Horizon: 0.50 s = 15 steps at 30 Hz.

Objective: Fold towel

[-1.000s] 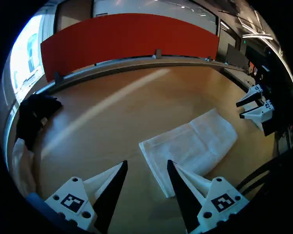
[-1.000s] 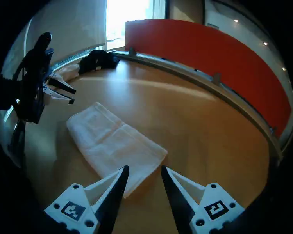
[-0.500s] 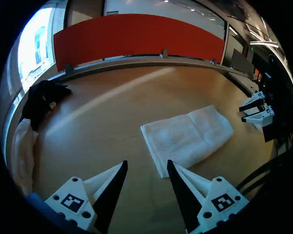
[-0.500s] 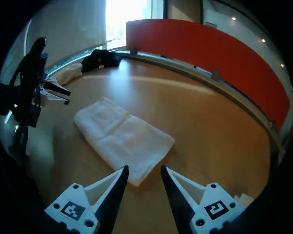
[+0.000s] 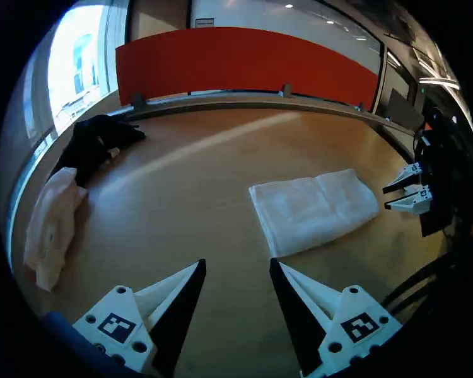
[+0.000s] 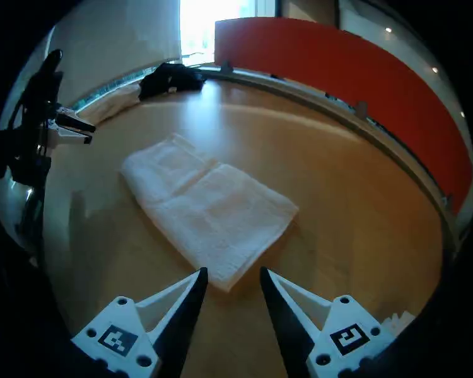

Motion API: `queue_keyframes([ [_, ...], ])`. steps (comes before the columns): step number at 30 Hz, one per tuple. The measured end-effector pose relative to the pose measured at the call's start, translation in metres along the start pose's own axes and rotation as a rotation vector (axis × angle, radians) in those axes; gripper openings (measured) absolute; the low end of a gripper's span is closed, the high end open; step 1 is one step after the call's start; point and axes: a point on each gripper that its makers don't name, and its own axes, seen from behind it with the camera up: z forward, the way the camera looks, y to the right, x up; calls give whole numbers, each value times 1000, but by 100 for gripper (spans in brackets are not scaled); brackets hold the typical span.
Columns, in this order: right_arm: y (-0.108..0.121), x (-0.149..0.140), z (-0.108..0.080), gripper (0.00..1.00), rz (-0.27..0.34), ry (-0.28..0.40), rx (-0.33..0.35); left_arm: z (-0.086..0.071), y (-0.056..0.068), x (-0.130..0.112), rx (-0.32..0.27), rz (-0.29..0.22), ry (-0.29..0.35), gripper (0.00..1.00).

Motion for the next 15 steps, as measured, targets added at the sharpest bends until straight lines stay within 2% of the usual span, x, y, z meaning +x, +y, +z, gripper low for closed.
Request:
queue_keyframes([
  [8,-5,-13,10,63,-8,-25,16,-16,-9,-17,25,-42,-7,74],
  [12,-6,-14,13,63,-12,-29,21,-19,-11,-18,30,-40,-5,74],
  [15,-7,-15,15,58,-16,-35,27,-20,-11,-17,31,-38,-3,74],
])
